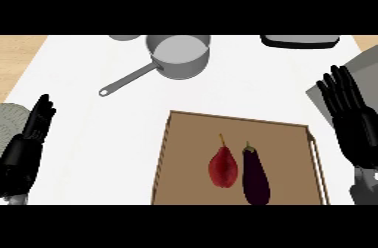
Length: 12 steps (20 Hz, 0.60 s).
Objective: Pick the eggplant from the tray and place it in the tiered shelf
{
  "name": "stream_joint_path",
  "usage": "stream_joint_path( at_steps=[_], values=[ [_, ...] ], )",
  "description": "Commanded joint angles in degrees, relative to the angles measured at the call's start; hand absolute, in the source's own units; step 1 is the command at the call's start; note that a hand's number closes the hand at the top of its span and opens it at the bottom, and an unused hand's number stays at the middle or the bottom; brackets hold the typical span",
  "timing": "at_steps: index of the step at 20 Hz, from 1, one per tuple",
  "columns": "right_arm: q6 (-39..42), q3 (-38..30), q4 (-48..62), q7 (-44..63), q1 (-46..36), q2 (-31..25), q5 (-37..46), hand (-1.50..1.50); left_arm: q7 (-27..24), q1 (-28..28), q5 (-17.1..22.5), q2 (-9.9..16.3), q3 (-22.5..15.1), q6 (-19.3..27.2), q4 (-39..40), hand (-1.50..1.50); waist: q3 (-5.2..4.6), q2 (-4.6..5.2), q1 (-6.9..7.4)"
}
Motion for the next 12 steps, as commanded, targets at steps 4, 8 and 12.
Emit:
stream_joint_path(
  at_steps=[4,8,12],
  values=[
    [15.87,2.33,3.62,-1.02,-15.46,2.57,-8.21,1.5,1.89,-3.9,2.38,-0.46,-0.76,-4.55,-2.06,0.0,-0.62,1.13,0.56],
    [13.63,9.96,9.69,8.2,-14.24,-12.43,12.4,1.5,4.08,-5.31,4.09,-3.01,-3.88,-6.05,-2.65,0.0,-1.41,1.82,0.14],
    [26.4,13.38,16.6,7.46,-13.73,-4.66,2.09,-1.5,5.02,-5.06,5.08,-3.11,-3.33,-7.98,-1.79,0.0,-0.7,0.81,-1.18]
  ],
)
